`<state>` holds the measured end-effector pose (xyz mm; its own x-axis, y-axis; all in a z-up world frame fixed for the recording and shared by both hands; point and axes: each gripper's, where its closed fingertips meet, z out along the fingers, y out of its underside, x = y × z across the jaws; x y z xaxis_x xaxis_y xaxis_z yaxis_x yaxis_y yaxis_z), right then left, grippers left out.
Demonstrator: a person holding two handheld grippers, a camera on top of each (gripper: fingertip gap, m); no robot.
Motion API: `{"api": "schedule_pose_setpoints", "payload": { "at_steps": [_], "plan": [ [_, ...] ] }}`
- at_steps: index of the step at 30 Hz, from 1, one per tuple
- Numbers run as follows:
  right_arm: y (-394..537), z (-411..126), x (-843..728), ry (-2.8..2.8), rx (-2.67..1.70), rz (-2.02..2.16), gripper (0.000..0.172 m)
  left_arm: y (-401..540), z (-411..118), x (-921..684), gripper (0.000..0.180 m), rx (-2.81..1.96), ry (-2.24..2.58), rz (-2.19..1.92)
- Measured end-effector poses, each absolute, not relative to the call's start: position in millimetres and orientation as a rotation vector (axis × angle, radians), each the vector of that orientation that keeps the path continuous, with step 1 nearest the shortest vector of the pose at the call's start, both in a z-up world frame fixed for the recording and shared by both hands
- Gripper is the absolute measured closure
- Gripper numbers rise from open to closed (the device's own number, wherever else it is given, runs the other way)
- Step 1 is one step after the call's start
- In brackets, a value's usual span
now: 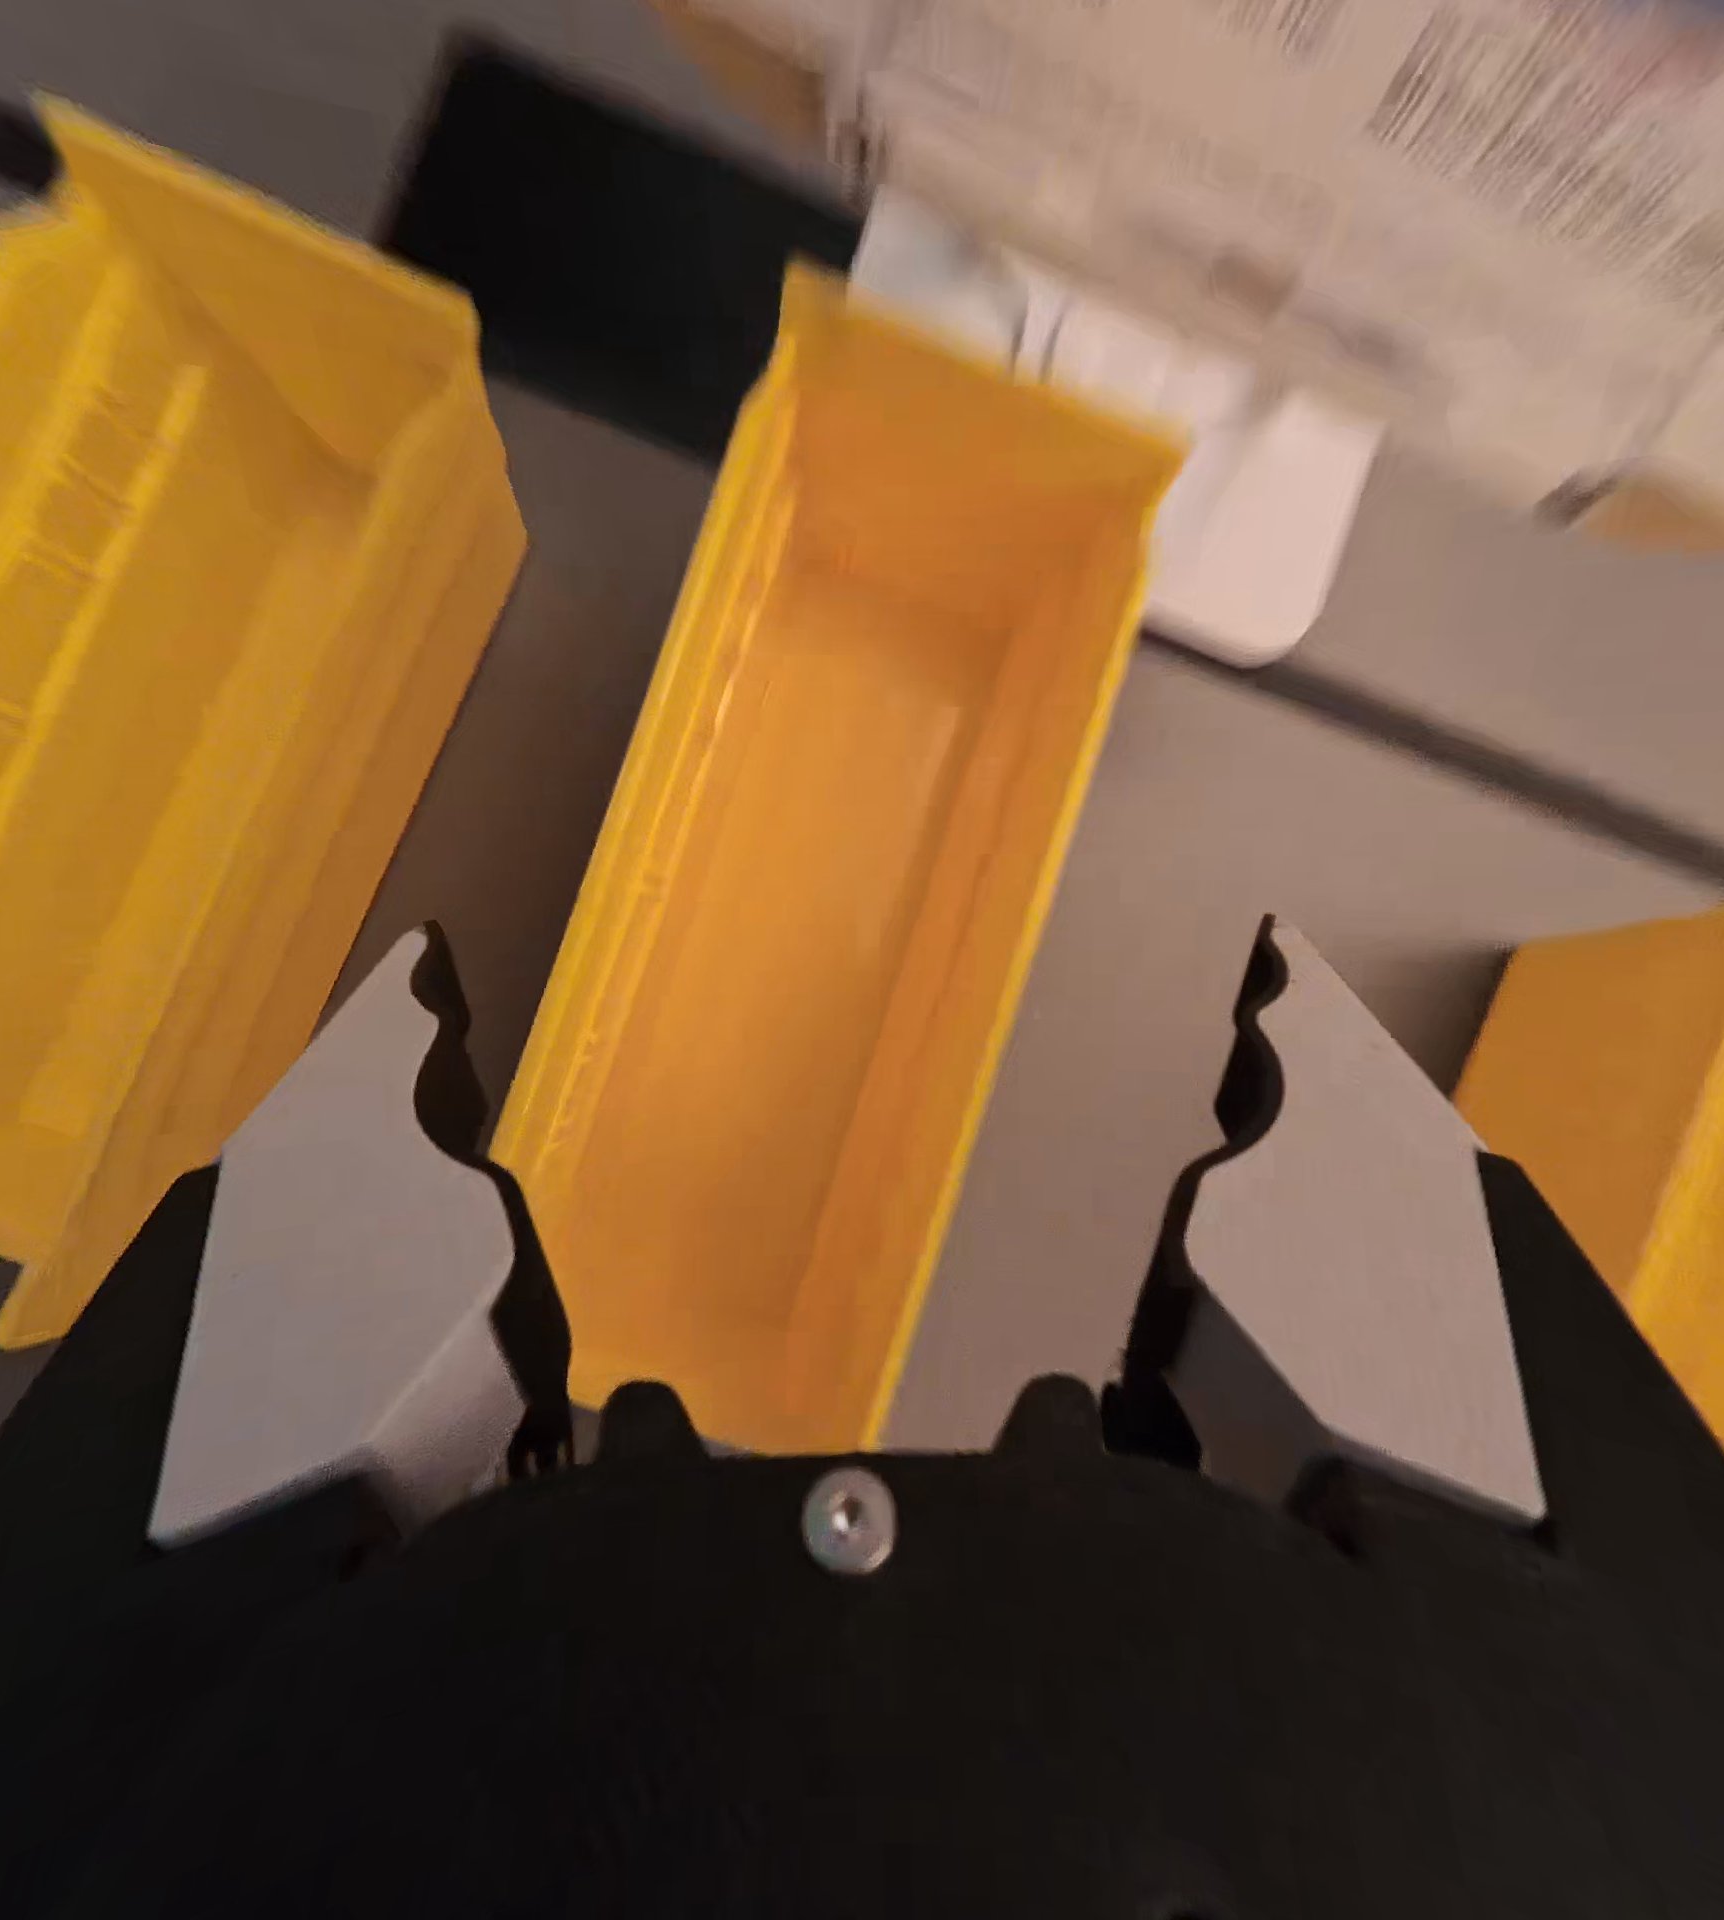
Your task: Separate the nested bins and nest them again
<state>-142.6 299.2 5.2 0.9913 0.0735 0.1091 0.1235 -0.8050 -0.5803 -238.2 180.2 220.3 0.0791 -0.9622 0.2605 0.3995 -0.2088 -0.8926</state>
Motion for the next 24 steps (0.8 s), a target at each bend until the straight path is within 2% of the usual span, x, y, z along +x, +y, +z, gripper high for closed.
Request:
{"api": "schedule_pose_setpoints", "payload": {
  "at_steps": [4, 6, 11, 16, 22, 24],
  "plan": [
    [295.9, 122.9, -78.8, -0.240, -1.922, -0.300, 0.029, 182.5, 222.5, -243.1, 0.146, -1.121, 0.667, -1.457],
    [284.1, 132.1, -17.6, -0.180, -1.899, -0.372, 0.031, 182.2, 222.2, -243.2, 0.146, -1.122, 0.669, -1.457],
    [252.6, 40.3, 109.9, 0.123, -2.333, -0.258, 0.022, 180.8, 222.8, -240.7, 0.146, -1.119, 0.676, -1.455],
    [214.1, -55.3, 149.9, 0.282, -2.693, -0.157, 0.020, 181.4, 221.7, -238.4, 0.146, -1.127, 0.678, -1.449],
    [189.7, -108.4, 158.8, 0.404, -2.906, -0.117, 0.022, 182.4, 220.5, -235.9, 0.146, -1.137, 0.680, -1.437],
    [186.7, -114.9, 155.6, 0.425, -2.959, -0.071, 0.028, 182.9, 219.5, -234.4, 0.146, -1.143, 0.683, -1.435]
  ]
}}
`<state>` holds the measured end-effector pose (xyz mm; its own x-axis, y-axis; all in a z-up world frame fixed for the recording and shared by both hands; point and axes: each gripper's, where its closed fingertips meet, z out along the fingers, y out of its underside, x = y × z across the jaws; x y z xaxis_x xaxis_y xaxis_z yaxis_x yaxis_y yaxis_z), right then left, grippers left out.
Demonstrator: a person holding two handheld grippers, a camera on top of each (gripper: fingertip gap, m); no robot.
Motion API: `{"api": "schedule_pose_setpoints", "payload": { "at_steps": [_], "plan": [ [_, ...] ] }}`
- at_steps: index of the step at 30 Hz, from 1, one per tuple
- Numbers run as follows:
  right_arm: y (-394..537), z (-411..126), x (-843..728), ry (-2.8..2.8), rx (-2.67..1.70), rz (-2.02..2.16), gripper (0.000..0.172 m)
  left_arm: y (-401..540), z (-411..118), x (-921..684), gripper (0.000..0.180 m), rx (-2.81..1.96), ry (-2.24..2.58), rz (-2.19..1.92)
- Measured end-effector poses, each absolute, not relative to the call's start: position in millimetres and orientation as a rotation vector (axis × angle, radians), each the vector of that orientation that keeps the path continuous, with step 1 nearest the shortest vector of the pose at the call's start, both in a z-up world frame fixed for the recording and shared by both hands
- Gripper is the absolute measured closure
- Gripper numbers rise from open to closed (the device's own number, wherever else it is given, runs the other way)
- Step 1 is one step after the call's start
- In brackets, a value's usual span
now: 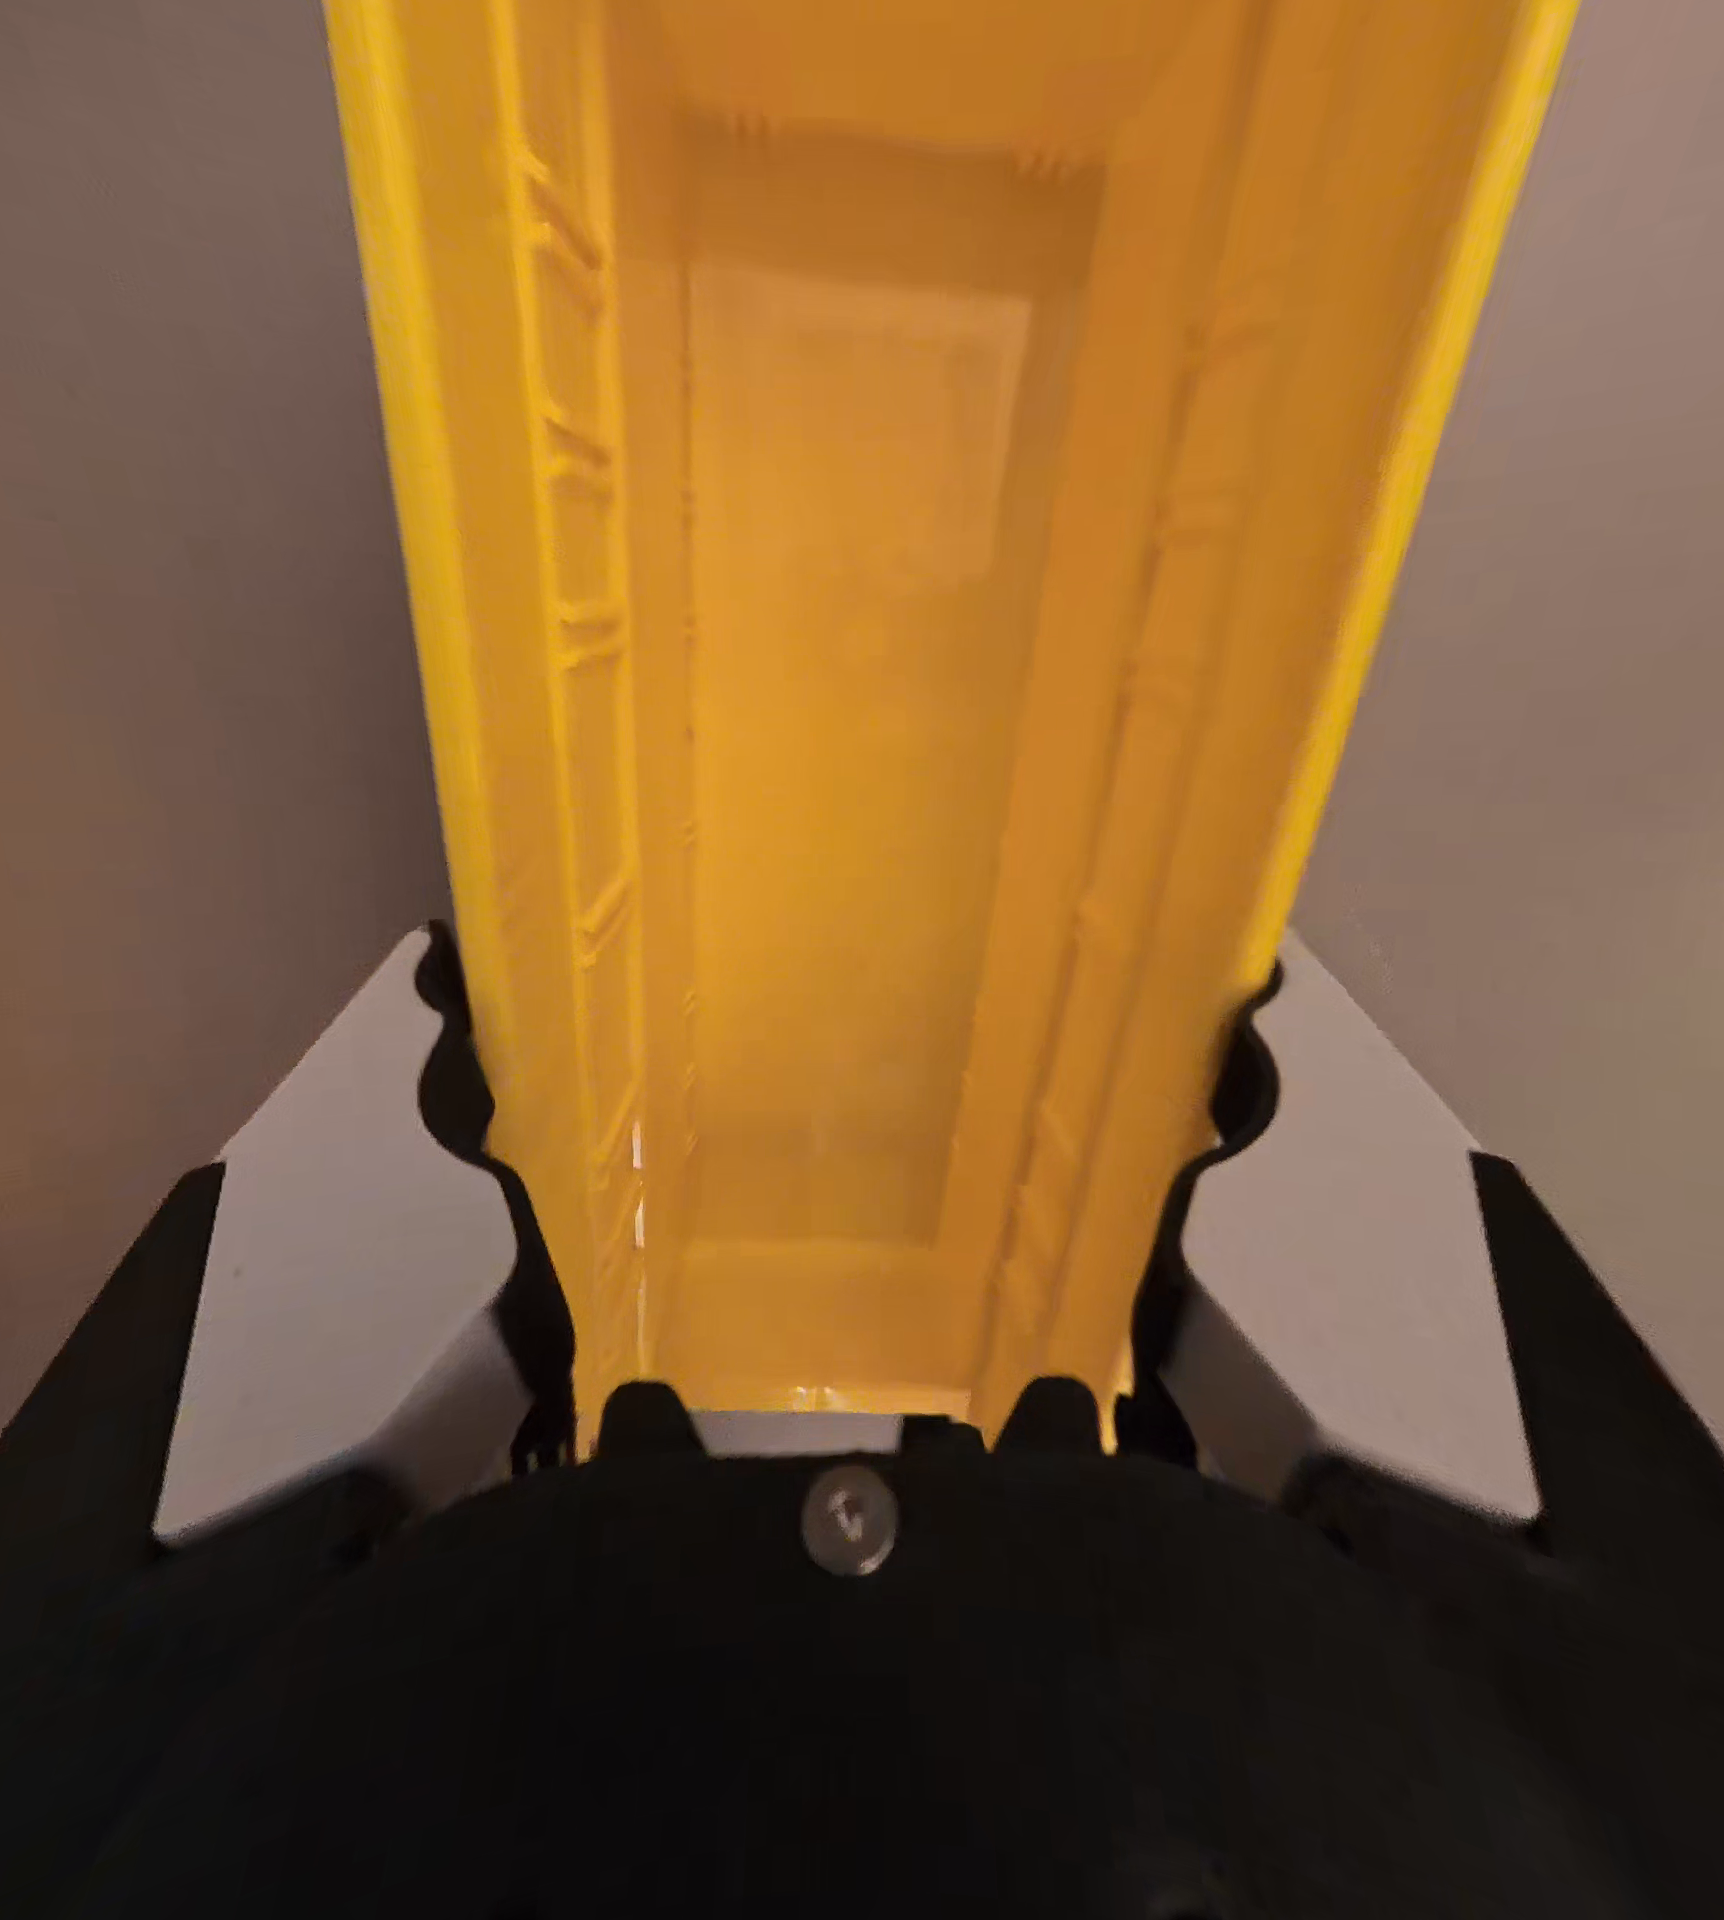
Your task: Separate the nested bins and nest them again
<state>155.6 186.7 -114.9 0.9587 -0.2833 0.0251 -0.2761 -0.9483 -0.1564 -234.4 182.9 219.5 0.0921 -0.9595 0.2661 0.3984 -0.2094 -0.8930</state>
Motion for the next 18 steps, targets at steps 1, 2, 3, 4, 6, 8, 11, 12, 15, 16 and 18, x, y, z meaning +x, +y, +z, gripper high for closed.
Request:
{"api": "schedule_pose_setpoints", "payload": {
  "at_steps": [1, 2, 3, 4, 6, 8, 11, 12, 15, 16, 18],
  "plan": [
    [187.4, -112.8, 155.8, 0.409, -2.966, -0.076, 0.038, 183.3, 218.9, -233.6, 0.146, -1.146, 0.684, -1.434],
    [187.2, -111.1, 154.8, 0.396, -2.978, -0.068, 0.044, 183.6, 218.4, -232.7, 0.146, -1.150, 0.685, -1.433],
    [187.8, -109.0, 152.9, 0.395, -2.981, -0.047, 0.050, 183.6, 218.2, -232.1, 0.146, -1.152, 0.685, -1.433],
    [188.0, -107.5, 150.3, 0.400, -2.982, -0.026, 0.054, 183.4, 218.4, -231.7, 0.146, -1.151, 0.684, -1.432],
    [186.8, -105.3, 142.7, 0.425, -2.997, 0.033, 0.058, 182.6, 219.0, -231.0, 0.146, -1.148, 0.687, -1.427],
    [186.2, -100.2, 132.7, 0.452, -3.015, 0.096, 0.059, 182.1, 219.0, -230.4, 0.146, -1.148, 0.689, -1.422],
    [189.6, -82.0, 114.2, 0.430, -3.015, 0.141, 0.059, 182.8, 218.1, -230.1, 0.146, -1.154, 0.690, -1.422],
    [190.9, -73.6, 106.8, 0.412, -3.016, 0.137, 0.059, 183.4, 218.1, -230.4, 0.146, -1.155, 0.686, -1.423],
    [198.0, -40.4, 78.5, 0.319, -3.002, 0.079, 0.058, 184.3, 218.6, -231.8, 0.146, -1.154, 0.678, -1.425],
    [200.5, -27.8, 65.9, 0.272, -2.994, 0.062, 0.059, 184.6, 218.6, -232.2, 0.146, -1.154, 0.676, -1.423],
    [206.8, -2.5, 36.1, 0.168, -2.969, 0.052, 0.059, 184.3, 218.6, -232.4, 0.146, -1.155, 0.677, -1.421]
  ]
}}
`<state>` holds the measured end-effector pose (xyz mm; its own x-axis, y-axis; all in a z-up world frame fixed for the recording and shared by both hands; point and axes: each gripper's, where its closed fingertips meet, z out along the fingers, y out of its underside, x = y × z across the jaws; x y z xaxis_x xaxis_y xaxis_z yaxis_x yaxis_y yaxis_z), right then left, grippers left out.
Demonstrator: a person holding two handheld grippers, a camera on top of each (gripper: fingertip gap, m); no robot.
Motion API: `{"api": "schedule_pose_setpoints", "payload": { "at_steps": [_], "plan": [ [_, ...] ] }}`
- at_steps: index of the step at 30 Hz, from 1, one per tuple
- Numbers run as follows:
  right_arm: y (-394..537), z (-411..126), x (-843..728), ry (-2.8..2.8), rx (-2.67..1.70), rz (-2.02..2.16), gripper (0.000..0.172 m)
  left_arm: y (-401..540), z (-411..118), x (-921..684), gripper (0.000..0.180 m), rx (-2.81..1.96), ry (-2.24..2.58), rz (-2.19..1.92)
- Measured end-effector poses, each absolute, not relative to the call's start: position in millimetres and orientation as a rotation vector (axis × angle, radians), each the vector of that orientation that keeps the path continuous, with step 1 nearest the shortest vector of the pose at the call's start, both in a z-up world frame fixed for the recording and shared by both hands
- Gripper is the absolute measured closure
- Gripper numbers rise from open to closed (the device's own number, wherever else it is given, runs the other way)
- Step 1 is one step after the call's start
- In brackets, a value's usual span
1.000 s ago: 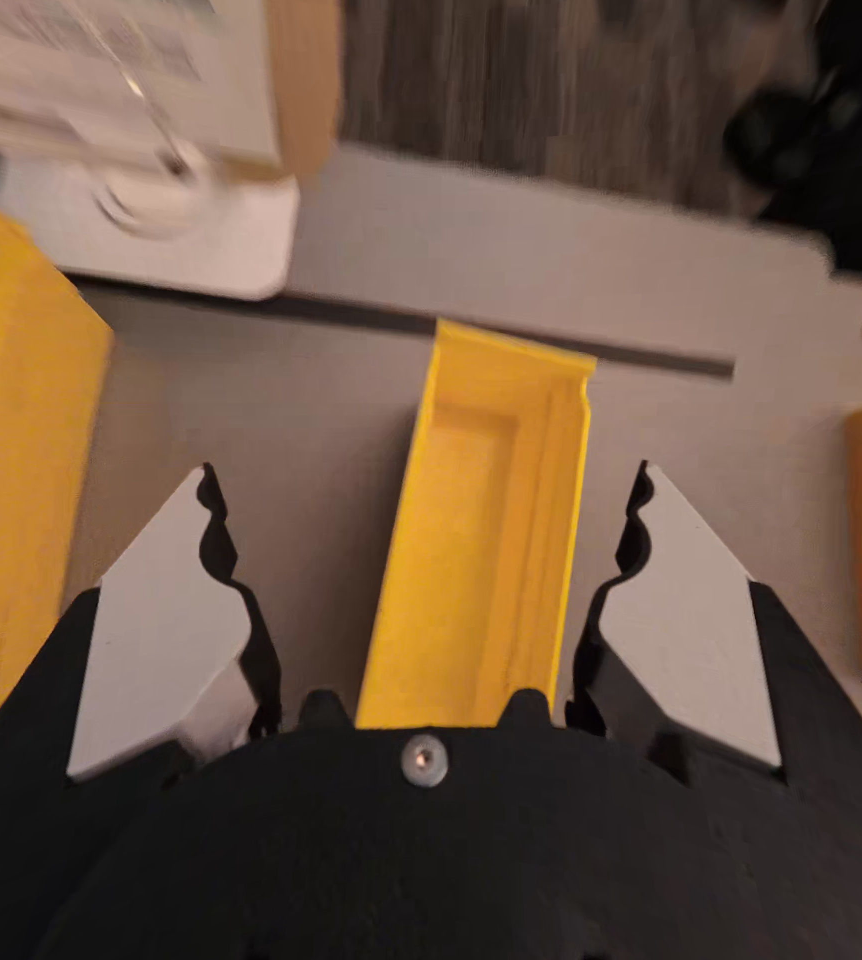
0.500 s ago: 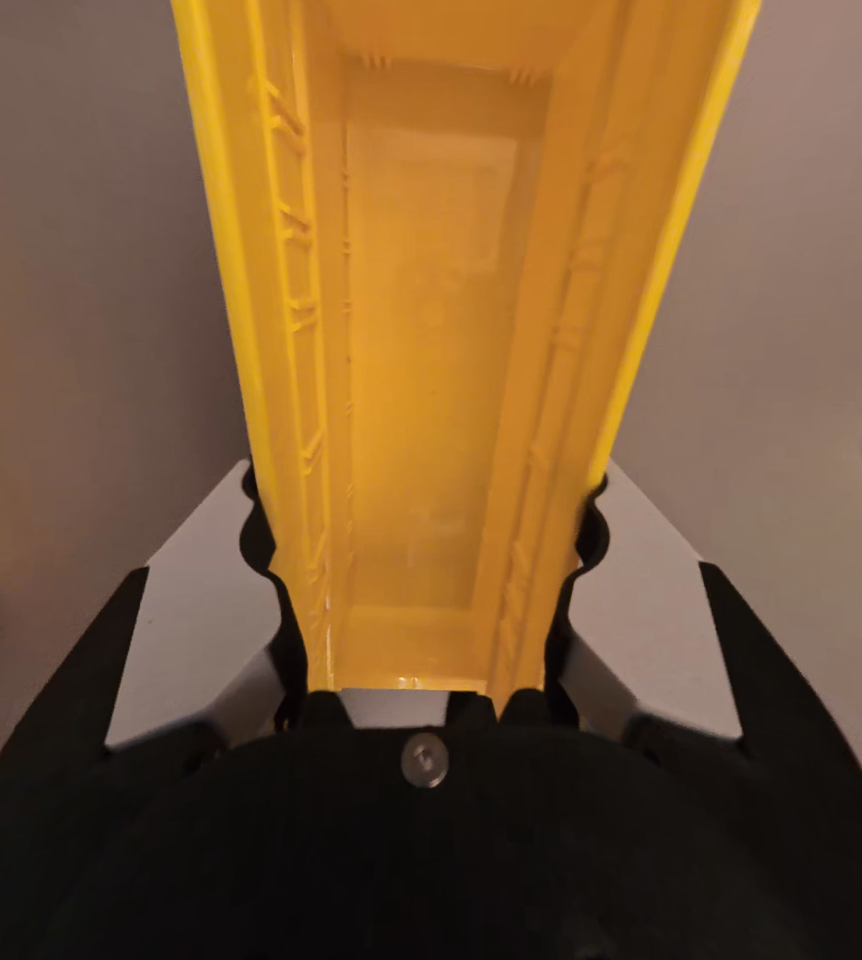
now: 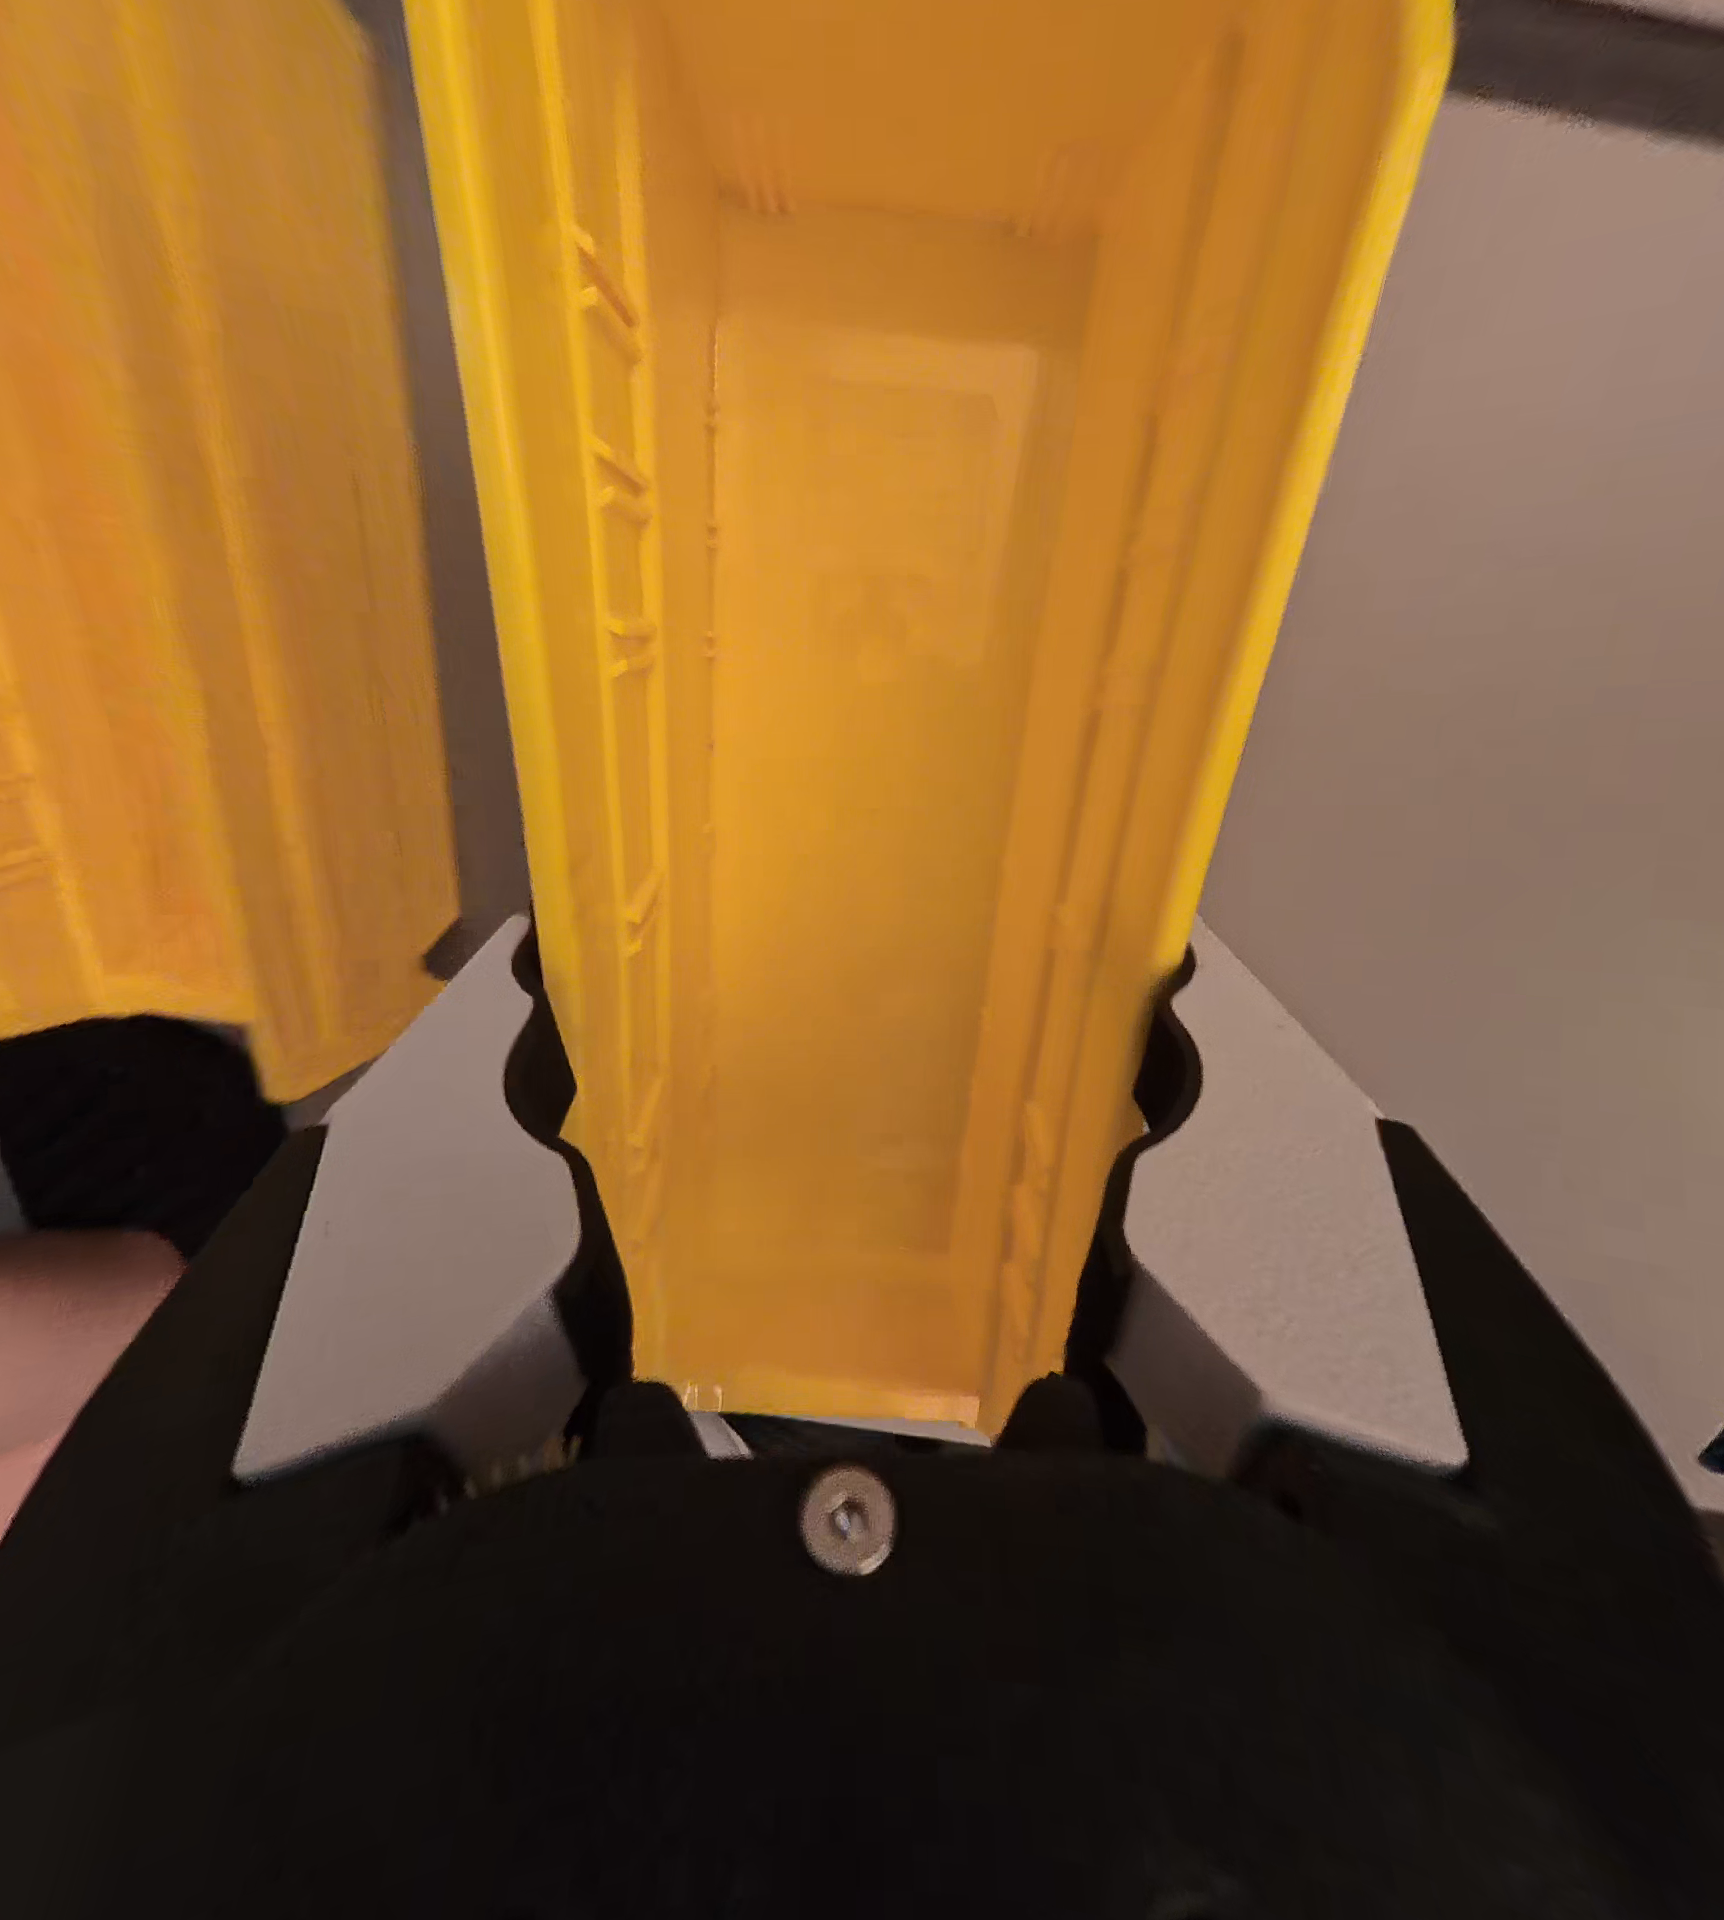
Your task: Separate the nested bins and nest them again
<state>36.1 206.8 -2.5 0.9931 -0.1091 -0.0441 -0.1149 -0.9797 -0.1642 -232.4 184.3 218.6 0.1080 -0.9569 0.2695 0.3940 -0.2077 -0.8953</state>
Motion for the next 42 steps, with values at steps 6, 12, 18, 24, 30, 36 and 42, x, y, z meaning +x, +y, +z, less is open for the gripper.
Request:
{"api": "schedule_pose_setpoints", "payload": {
  "at_steps": [6, 12, 18, 24, 30, 36, 42],
  "plan": [
    [235.9, 48.0, -63.1, 0.012, -2.889, 0.192, 0.057, 182.8, 219.2, -231.8, 0.146, -1.155, 0.678, -1.414],
    [258.6, 31.3, -135.1, -0.067, -2.971, 0.315, 0.057, 179.1, 220.1, -230.0, 0.146, -1.150, 0.690, -1.412],
    [270.4, 25.1, -147.3, 0.027, -2.981, 0.174, 0.052, 178.2, 220.2, -230.1, 0.146, -1.150, 0.693, -1.426],
    [277.9, 24.6, -149.1, 0.100, -2.930, 0.088, 0.052, 173.9, 221.0, -231.9, 0.146, -1.143, 0.705, -1.440],
    [287.8, 25.1, -140.9, 0.161, -2.865, 0.032, 0.053, 174.1, 226.1, -241.0, 0.147, -1.111, 0.675, -1.461],
    [284.0, 8.3, -150.8, 0.153, -2.940, 0.064, 0.052, 175.0, 226.5, -244.6, 0.147, -1.106, 0.667, -1.477],
    [299.4, -6.0, -147.1, 0.195, -2.909, 0.123, 0.053, 174.1, 228.0, -247.7, 0.147, -1.095, 0.662, -1.475]
  ]
}}
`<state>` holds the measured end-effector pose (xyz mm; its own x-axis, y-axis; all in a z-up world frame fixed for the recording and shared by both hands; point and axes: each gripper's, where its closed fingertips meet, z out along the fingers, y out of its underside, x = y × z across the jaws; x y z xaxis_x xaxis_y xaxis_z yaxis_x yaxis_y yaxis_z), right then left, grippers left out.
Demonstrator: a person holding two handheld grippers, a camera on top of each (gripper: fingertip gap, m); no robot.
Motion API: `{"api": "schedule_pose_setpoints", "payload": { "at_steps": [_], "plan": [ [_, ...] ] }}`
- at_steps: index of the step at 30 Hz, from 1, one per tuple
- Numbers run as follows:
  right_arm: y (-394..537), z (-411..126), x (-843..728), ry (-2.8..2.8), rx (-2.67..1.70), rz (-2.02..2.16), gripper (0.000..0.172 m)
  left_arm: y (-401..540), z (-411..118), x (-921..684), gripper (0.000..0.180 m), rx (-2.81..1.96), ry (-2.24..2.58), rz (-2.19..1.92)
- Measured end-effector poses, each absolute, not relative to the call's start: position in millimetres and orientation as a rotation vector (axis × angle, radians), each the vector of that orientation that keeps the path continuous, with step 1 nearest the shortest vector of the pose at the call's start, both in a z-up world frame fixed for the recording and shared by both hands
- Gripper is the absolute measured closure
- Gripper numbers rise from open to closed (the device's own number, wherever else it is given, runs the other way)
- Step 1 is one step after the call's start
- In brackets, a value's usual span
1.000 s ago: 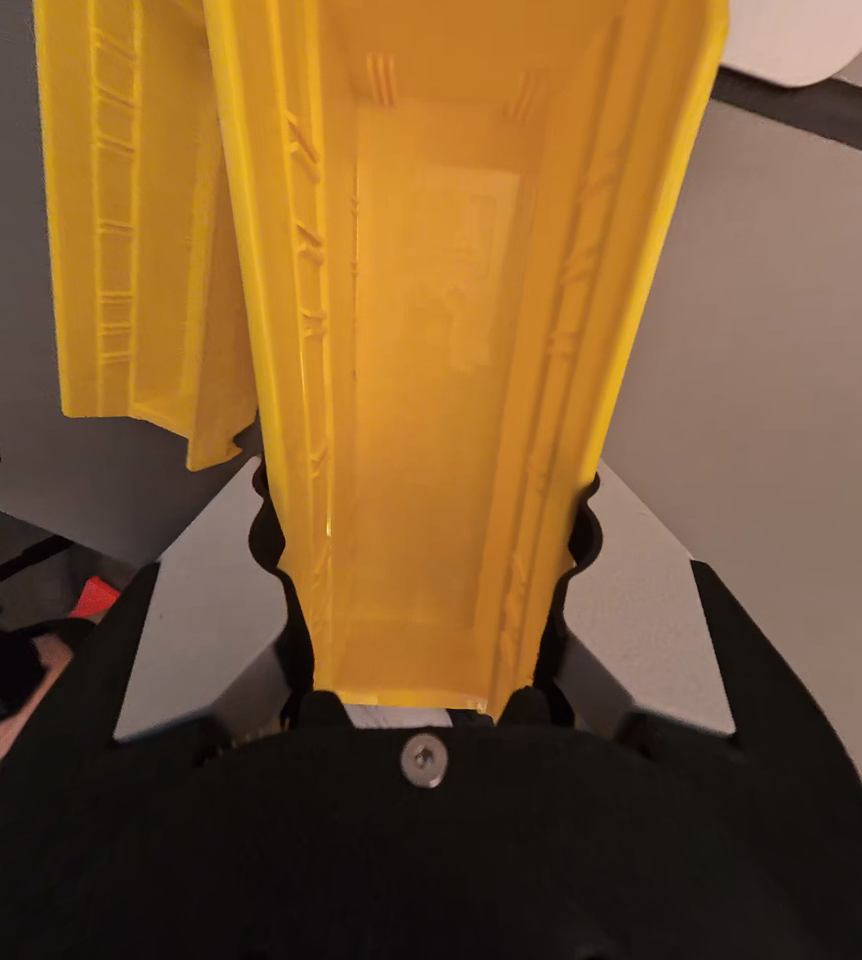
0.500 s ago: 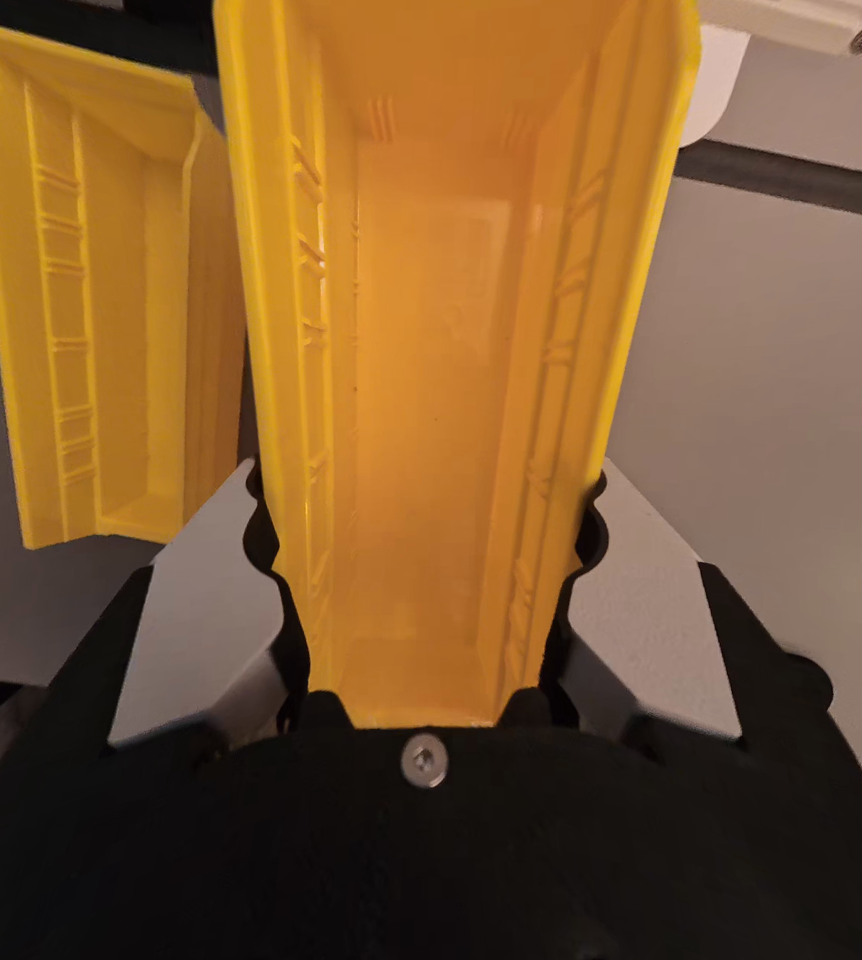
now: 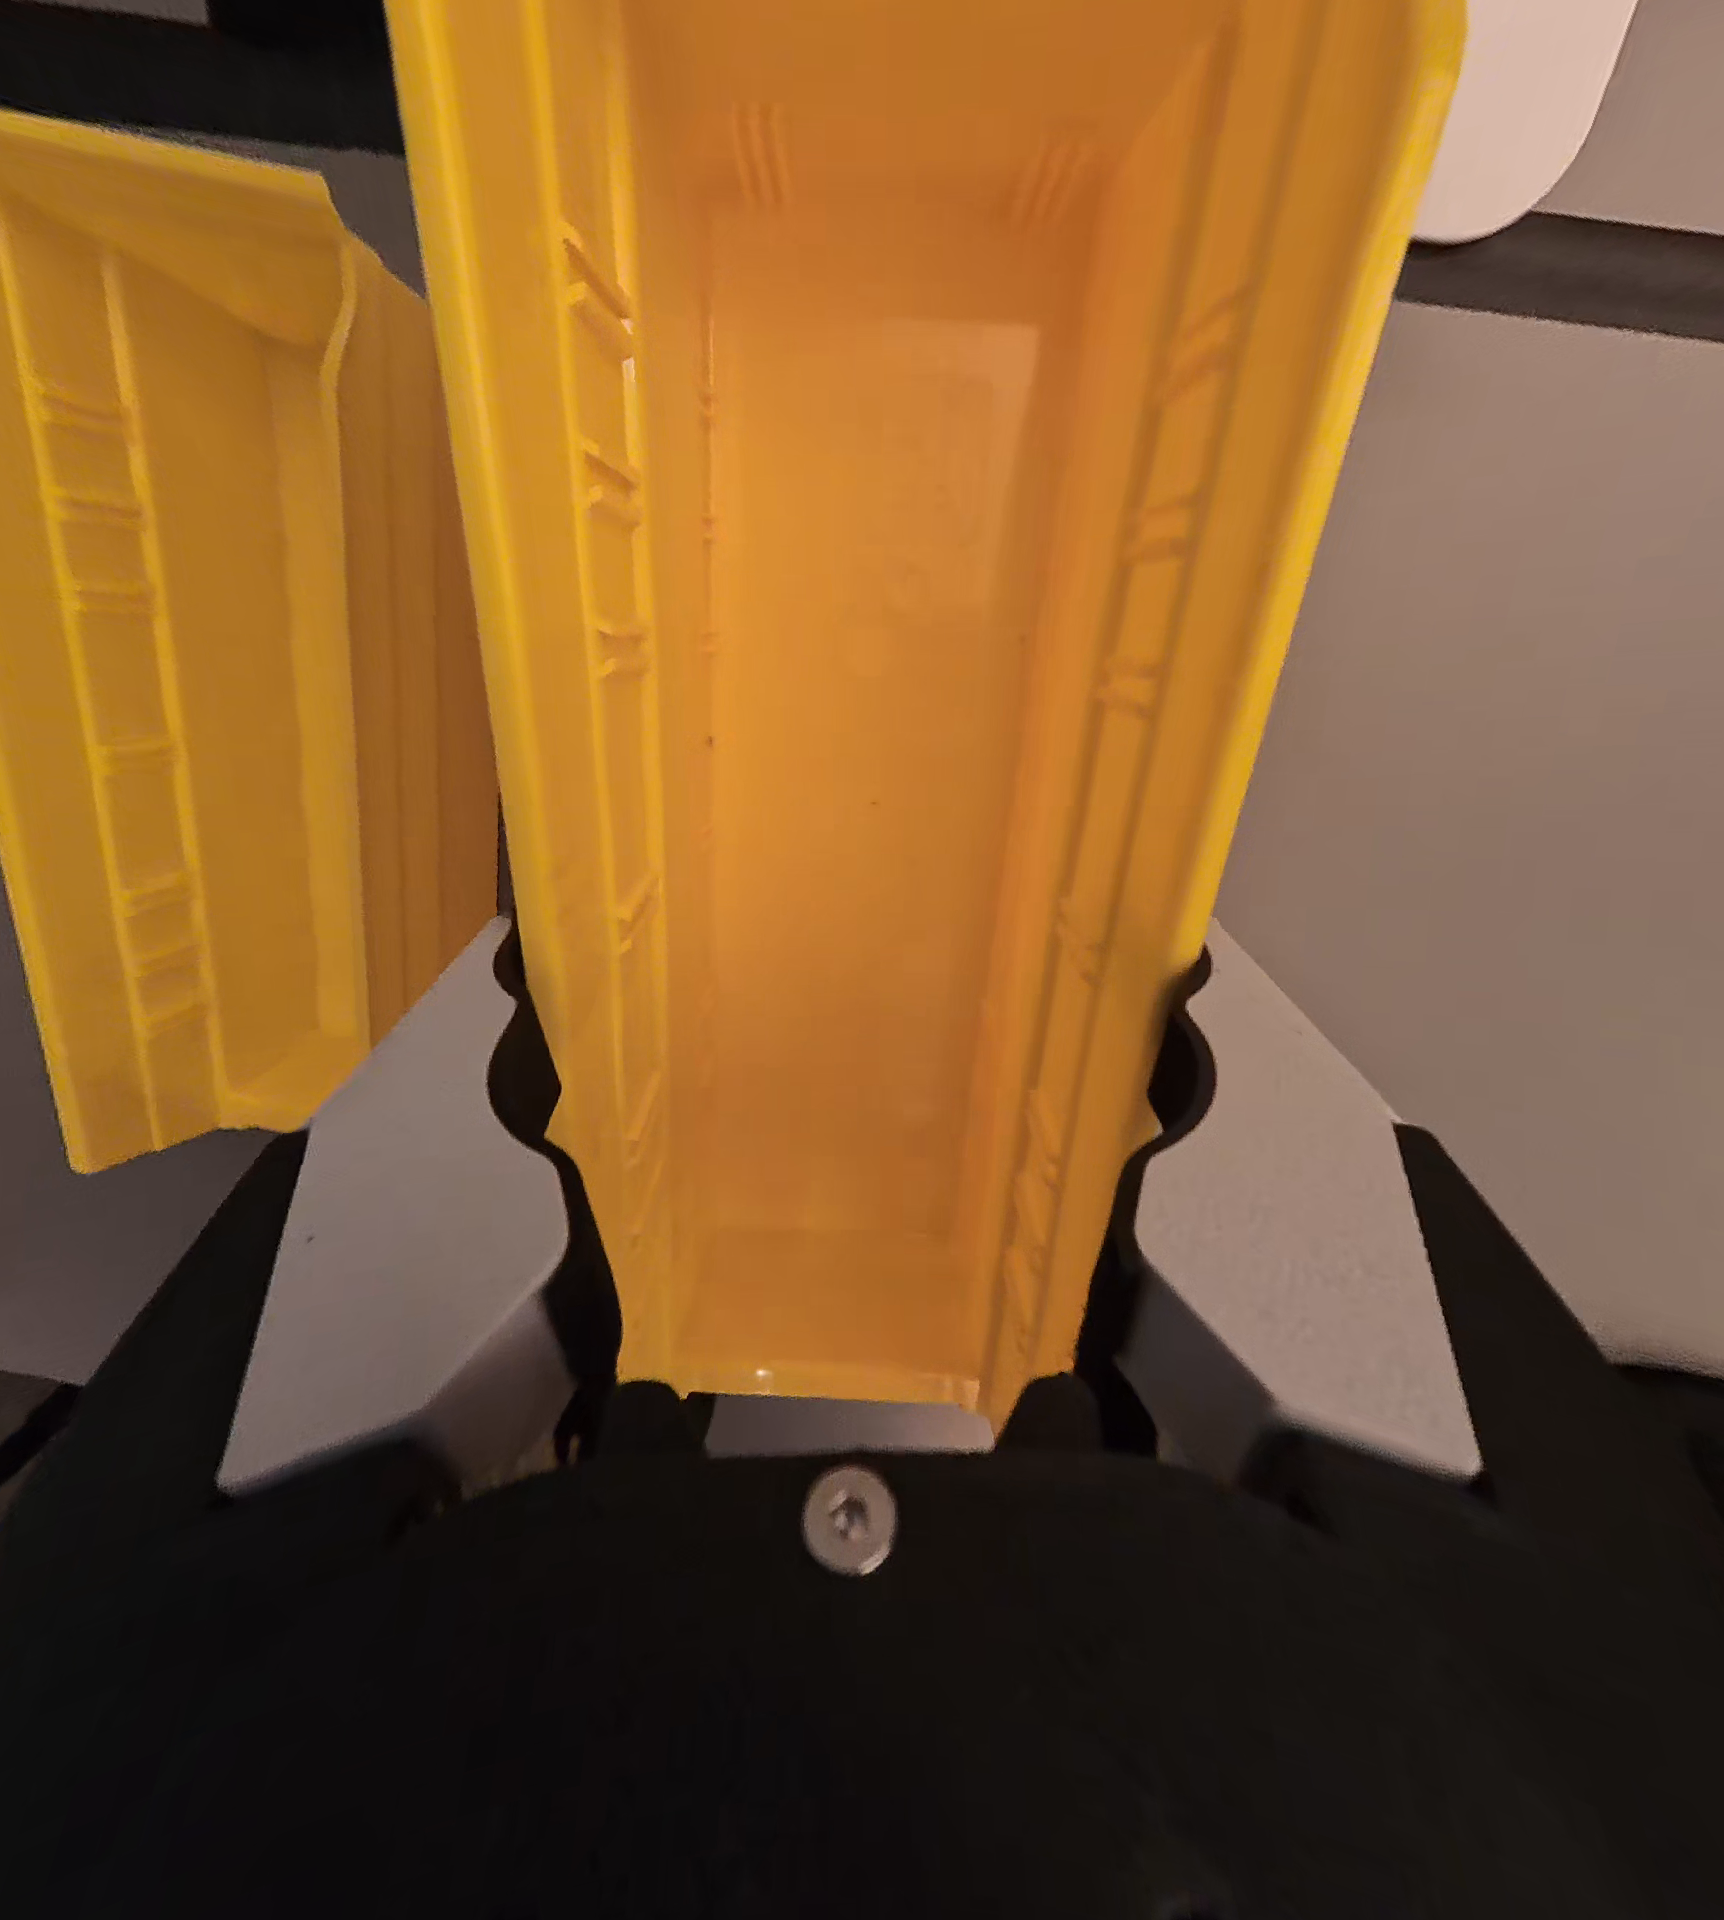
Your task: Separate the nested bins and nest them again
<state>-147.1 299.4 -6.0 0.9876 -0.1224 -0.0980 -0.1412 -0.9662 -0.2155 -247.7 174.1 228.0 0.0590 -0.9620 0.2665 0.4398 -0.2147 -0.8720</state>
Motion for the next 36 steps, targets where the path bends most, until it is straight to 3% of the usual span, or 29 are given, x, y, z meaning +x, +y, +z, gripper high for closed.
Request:
{"api": "schedule_pose_setpoints", "payload": {
  "at_steps": [23, 29, 36],
  "plan": [
    [325.4, -26.9, -151.7, 0.138, -2.565, 0.091, 0.057, 177.0, 225.2, -245.1, 0.147, -1.112, 0.665, -1.471],
    [321.3, -40.3, -152.9, 0.123, -2.632, 0.044, 0.048, 178.7, 224.0, -245.2, 0.147, -1.120, 0.662, -1.472],
    [318.7, -42.5, -150.8, 0.168, -2.684, 0.063, 0.054, 180.4, 220.9, -240.9, 0.147, -1.141, 0.668, -1.460]
  ]
}}
